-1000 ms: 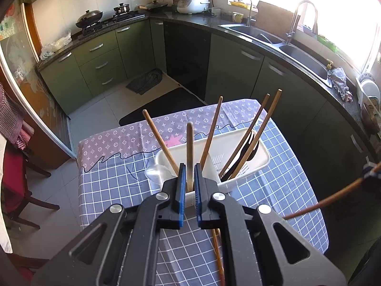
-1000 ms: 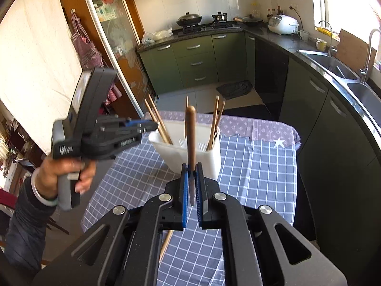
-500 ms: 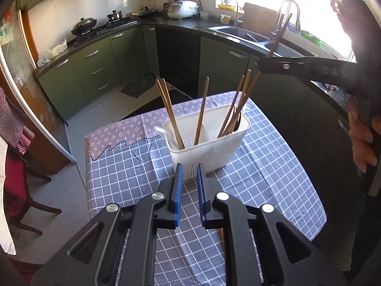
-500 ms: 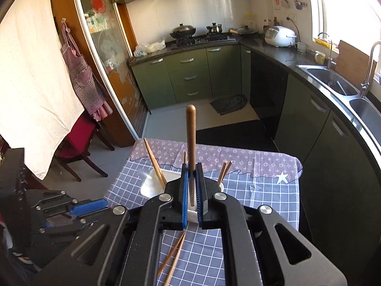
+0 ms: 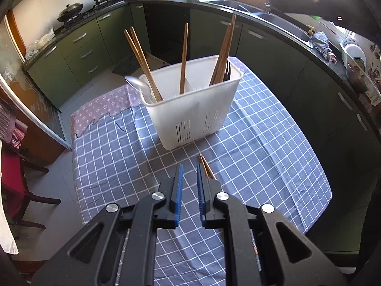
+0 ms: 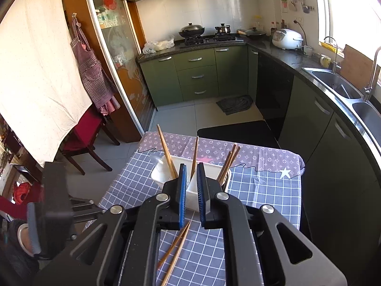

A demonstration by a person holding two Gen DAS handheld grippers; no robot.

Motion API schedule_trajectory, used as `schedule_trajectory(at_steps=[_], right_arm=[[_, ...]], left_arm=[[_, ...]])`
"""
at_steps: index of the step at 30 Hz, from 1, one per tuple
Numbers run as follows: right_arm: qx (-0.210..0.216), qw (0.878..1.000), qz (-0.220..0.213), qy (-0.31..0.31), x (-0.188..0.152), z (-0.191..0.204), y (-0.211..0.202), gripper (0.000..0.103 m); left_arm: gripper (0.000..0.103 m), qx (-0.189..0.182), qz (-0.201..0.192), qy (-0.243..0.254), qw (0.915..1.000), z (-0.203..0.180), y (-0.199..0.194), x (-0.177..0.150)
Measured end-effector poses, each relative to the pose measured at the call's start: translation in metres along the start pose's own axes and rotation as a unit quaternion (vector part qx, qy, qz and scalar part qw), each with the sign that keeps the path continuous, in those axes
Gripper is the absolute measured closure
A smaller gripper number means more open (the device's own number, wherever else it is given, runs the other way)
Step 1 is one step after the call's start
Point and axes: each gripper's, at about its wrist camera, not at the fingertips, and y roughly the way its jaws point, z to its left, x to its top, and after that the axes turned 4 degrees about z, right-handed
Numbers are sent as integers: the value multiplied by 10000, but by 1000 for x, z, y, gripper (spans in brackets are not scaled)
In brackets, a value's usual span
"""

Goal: Organize utensils
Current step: 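Lower the left tool onto the red-tipped chopstick and close it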

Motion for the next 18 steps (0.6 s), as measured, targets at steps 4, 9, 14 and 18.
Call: schedule_trajectory(at_steps=[4, 9, 14, 18], right_arm=[[56, 9999, 138, -67, -37, -1, -16, 87], [25, 9974, 717, 73, -104, -21, 4, 87], [18, 9919, 1191, 449, -153, -56, 31, 87], [36, 9891, 1324, 647, -171, -75, 40, 87]], left_arm=[[90, -174, 527, -145, 9984, -5, 35, -11], [90, -146, 1092, -154, 9938, -24, 80, -23], [90, -37, 1533, -191, 9880, -34, 116, -22], [90, 96, 1715, -250, 9848, -38, 135, -19]])
